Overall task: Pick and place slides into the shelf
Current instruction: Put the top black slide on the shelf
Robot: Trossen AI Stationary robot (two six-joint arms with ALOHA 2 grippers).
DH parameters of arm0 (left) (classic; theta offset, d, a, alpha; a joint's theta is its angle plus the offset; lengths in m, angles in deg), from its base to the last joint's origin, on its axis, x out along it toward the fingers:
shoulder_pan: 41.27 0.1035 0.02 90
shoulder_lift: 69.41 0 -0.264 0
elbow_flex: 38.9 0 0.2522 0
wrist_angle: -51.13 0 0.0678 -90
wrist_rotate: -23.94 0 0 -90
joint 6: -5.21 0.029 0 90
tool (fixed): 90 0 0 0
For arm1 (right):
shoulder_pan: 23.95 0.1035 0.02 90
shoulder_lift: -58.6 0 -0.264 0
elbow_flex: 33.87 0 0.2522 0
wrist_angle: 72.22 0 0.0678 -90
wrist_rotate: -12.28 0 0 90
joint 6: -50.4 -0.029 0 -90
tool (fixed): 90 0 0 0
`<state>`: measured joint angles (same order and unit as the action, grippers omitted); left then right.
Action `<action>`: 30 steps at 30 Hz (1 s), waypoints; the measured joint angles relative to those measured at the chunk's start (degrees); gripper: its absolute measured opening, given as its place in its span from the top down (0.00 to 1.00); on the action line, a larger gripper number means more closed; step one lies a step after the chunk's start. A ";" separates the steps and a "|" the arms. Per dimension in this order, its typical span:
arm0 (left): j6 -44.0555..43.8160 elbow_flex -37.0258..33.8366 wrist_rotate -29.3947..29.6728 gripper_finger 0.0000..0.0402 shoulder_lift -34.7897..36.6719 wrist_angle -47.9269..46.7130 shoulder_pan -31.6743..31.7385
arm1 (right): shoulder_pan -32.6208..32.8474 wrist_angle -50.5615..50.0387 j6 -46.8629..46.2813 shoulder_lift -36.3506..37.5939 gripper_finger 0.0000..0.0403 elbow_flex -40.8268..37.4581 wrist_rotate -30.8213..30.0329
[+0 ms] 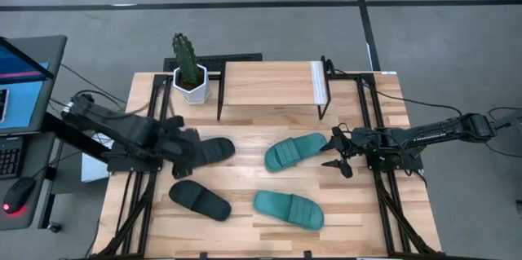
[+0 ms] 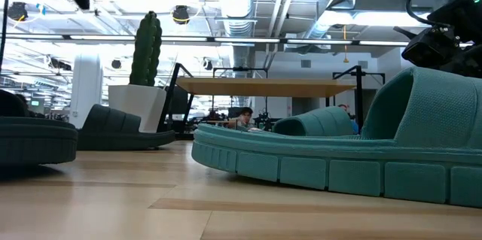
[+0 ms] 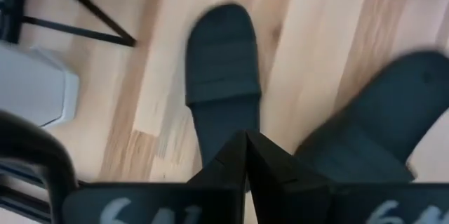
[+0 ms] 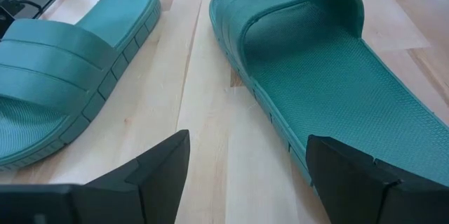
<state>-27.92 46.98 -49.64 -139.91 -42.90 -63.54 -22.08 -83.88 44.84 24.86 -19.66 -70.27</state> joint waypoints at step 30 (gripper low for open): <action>8.41 -35.33 2.38 1.00 25.94 40.07 -0.24 | 0.00 0.00 -0.02 0.02 0.33 -0.01 0.00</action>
<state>-19.51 11.64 -47.26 -113.97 -2.83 -63.77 -22.08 -83.88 44.82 24.88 -19.67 -70.27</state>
